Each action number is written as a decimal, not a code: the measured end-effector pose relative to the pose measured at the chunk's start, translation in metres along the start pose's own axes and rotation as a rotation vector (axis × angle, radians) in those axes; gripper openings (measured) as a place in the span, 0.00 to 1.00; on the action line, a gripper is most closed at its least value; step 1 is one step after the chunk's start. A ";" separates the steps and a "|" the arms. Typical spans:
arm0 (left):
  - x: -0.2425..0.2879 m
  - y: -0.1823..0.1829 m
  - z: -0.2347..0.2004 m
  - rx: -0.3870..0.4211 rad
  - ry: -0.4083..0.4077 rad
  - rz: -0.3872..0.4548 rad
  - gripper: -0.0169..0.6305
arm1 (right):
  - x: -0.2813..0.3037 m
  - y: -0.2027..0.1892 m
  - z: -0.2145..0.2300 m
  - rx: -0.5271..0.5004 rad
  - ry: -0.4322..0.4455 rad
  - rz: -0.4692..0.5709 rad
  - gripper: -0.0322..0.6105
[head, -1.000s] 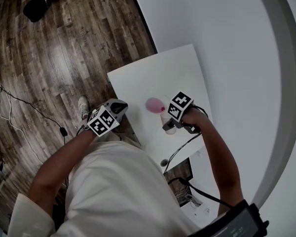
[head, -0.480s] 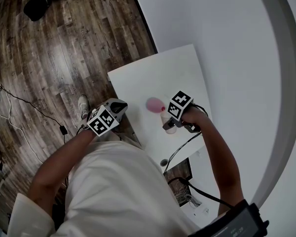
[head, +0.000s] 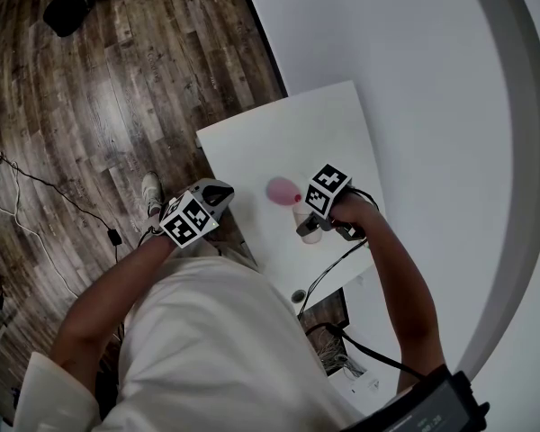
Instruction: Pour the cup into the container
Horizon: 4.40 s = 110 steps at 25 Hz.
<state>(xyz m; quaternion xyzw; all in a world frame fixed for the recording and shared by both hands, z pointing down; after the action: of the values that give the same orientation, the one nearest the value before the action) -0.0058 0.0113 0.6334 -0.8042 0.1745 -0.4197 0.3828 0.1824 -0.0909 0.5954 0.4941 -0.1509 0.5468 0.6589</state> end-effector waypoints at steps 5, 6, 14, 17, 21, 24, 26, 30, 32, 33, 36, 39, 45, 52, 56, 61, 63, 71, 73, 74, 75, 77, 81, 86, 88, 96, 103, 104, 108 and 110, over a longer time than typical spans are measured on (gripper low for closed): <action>0.000 -0.002 0.000 -0.002 0.001 0.001 0.04 | 0.000 0.001 0.001 -0.001 0.000 -0.006 0.63; 0.000 -0.002 0.000 -0.003 0.002 0.000 0.04 | 0.001 0.001 0.001 -0.002 0.000 -0.007 0.63; 0.001 -0.005 -0.003 -0.009 0.002 0.001 0.04 | 0.002 0.004 0.002 0.000 0.002 -0.026 0.63; 0.000 -0.004 -0.003 -0.011 0.002 0.002 0.04 | 0.002 0.004 0.003 0.003 0.003 -0.031 0.63; 0.001 -0.005 -0.002 -0.011 0.003 0.002 0.04 | 0.003 0.003 0.004 0.003 0.005 -0.036 0.63; 0.001 -0.005 -0.002 -0.011 0.003 0.001 0.04 | 0.004 0.003 0.004 0.003 0.009 -0.043 0.63; 0.001 -0.006 -0.002 -0.010 0.003 0.001 0.04 | 0.005 0.002 0.004 0.002 0.011 -0.048 0.63; 0.001 -0.006 -0.002 -0.010 0.002 0.000 0.04 | 0.005 0.002 0.005 0.004 0.010 -0.052 0.63; 0.001 -0.006 -0.002 -0.010 0.001 0.000 0.04 | 0.005 0.002 0.005 0.005 0.010 -0.052 0.63; 0.001 -0.007 -0.002 -0.010 0.001 0.000 0.04 | 0.005 0.003 0.005 0.005 0.009 -0.053 0.63; 0.000 -0.007 -0.003 -0.011 0.001 0.000 0.04 | 0.005 0.004 0.004 0.003 0.011 -0.060 0.63; 0.001 -0.009 -0.002 -0.010 -0.001 -0.002 0.04 | 0.007 0.004 0.005 0.003 0.012 -0.067 0.63; 0.000 -0.011 -0.001 -0.009 0.001 -0.002 0.04 | 0.008 0.004 0.005 0.002 0.012 -0.074 0.63; 0.001 -0.013 0.000 -0.009 0.001 -0.004 0.04 | 0.007 0.003 0.008 0.002 0.016 -0.089 0.63; 0.000 -0.014 -0.001 -0.013 0.003 -0.004 0.04 | 0.005 0.005 0.007 -0.006 0.014 -0.102 0.63; 0.000 -0.016 -0.001 -0.018 0.003 -0.004 0.04 | 0.007 0.005 0.009 -0.012 0.020 -0.133 0.63; 0.000 -0.017 -0.001 -0.021 0.004 -0.004 0.04 | 0.008 0.006 0.010 -0.008 0.024 -0.141 0.63; -0.003 -0.020 -0.002 -0.027 0.009 -0.002 0.04 | 0.007 0.008 0.009 -0.014 0.026 -0.167 0.63; -0.002 -0.020 -0.002 -0.029 0.009 -0.002 0.04 | 0.008 0.008 0.009 -0.014 0.029 -0.176 0.63; -0.002 -0.020 -0.002 -0.029 0.009 -0.001 0.04 | 0.009 0.008 0.009 -0.014 0.032 -0.180 0.63; -0.002 -0.020 -0.002 -0.029 0.009 0.000 0.04 | 0.010 0.008 0.009 -0.013 0.035 -0.184 0.63; -0.002 -0.020 -0.003 -0.029 0.010 0.001 0.04 | 0.011 0.008 0.009 -0.013 0.043 -0.191 0.63; -0.004 -0.021 -0.004 -0.030 0.012 0.001 0.04 | 0.013 0.008 0.008 -0.007 0.071 -0.207 0.63; -0.010 -0.023 -0.004 -0.034 0.020 0.001 0.04 | 0.013 0.010 0.011 -0.005 0.088 -0.234 0.63; -0.012 -0.025 -0.003 -0.037 0.025 0.000 0.04 | 0.013 0.010 0.011 -0.005 0.098 -0.251 0.63; -0.016 -0.029 -0.009 -0.047 0.033 0.002 0.04 | 0.009 0.020 0.011 -0.007 0.147 -0.359 0.63; -0.032 -0.025 -0.009 -0.030 0.029 -0.012 0.04 | 0.005 0.023 -0.004 -0.012 0.181 -0.358 0.63; -0.032 -0.021 -0.009 -0.025 0.024 -0.014 0.04 | 0.002 0.023 -0.004 -0.008 0.187 -0.347 0.63; -0.023 0.010 -0.015 0.000 0.002 -0.029 0.04 | -0.019 0.023 0.010 -0.002 0.226 -0.279 0.63; -0.019 0.024 -0.019 0.011 -0.011 -0.048 0.04 | -0.028 0.024 0.014 -0.005 0.254 -0.217 0.63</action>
<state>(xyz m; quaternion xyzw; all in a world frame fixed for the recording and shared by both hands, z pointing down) -0.0313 -0.0016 0.6115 -0.8084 0.1507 -0.4254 0.3779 0.1567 -0.1205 0.5932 0.4328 -0.0136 0.5299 0.7292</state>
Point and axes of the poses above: the fingertips, and each gripper's own axes: x forward along the fingers, z to its right, y out of its top, the point moved 4 cm from there along -x, backward along the fingers, and after that the axes turned 1 degree about -y, right-handed, at the moved point
